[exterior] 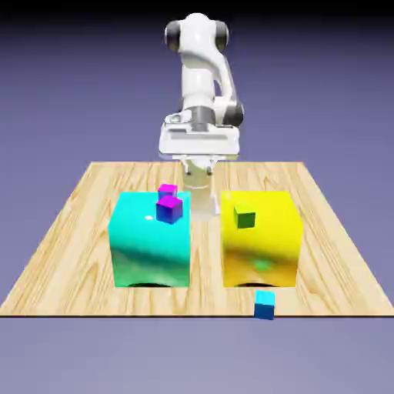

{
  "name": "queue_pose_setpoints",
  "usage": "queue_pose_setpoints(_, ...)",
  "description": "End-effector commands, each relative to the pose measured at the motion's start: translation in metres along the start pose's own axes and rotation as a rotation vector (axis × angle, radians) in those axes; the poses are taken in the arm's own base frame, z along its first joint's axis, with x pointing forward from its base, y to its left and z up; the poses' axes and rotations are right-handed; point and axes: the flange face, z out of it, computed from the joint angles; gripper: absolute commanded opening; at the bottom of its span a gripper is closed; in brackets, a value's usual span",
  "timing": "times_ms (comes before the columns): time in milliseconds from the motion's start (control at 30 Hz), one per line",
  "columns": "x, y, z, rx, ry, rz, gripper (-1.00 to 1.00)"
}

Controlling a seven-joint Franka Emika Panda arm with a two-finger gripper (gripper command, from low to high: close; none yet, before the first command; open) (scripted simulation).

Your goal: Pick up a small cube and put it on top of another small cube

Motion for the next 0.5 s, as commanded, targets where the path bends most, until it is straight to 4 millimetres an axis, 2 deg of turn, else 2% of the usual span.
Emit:
queue_pose_setpoints(0,0.003,-0.006,0.009,-0.017,-0.032,-0.021,0.0)
queue_pose_setpoints(233,0.012,-0.041,0.078,-0.148,-0.243,-0.182,0.0)
queue_pose_setpoints(467,0.004,-0.067,0.153,-0.298,-0.434,-0.363,0.0)
